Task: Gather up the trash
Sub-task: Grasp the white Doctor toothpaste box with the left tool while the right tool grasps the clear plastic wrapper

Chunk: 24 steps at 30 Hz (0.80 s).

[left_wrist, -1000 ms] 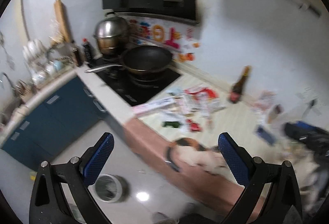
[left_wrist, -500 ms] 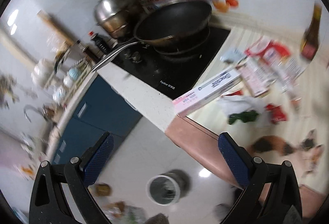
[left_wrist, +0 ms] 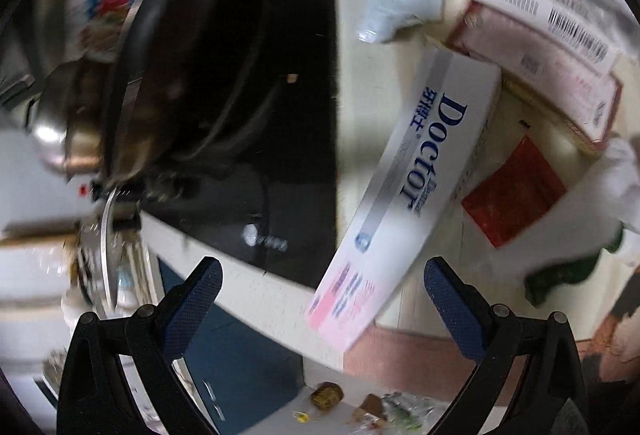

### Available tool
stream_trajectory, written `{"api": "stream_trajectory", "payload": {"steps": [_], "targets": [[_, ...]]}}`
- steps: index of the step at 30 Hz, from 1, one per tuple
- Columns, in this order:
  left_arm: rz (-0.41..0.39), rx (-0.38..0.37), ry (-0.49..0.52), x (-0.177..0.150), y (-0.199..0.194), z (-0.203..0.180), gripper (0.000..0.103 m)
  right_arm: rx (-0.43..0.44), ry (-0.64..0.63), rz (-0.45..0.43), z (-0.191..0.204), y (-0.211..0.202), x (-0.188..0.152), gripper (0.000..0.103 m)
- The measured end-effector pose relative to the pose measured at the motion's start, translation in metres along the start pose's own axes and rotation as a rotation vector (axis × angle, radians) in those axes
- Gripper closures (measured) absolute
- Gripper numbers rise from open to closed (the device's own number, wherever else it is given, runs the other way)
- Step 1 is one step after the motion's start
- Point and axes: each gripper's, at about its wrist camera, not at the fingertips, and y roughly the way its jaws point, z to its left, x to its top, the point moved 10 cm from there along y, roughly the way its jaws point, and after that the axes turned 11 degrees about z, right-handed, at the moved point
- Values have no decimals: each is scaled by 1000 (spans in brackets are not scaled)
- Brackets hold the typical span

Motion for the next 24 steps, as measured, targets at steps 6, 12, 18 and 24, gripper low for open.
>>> {"api": "stream_trajectory", "payload": {"steps": [6,12,18,24], "targets": [[29,-69,60,11,18,-14,52,4,-3,31,-2,17,4,71],[13,-107,42,8,8,-17,56,16,-3,5,-7,7,0,86],[-31,-104,-63,-8,-25,-13,57,24,-34,-73,-1,-28,-3,95],[-57,-178,-295,-50,-55,10,57,46,-92,-148,23,-74,-3,97]]}}
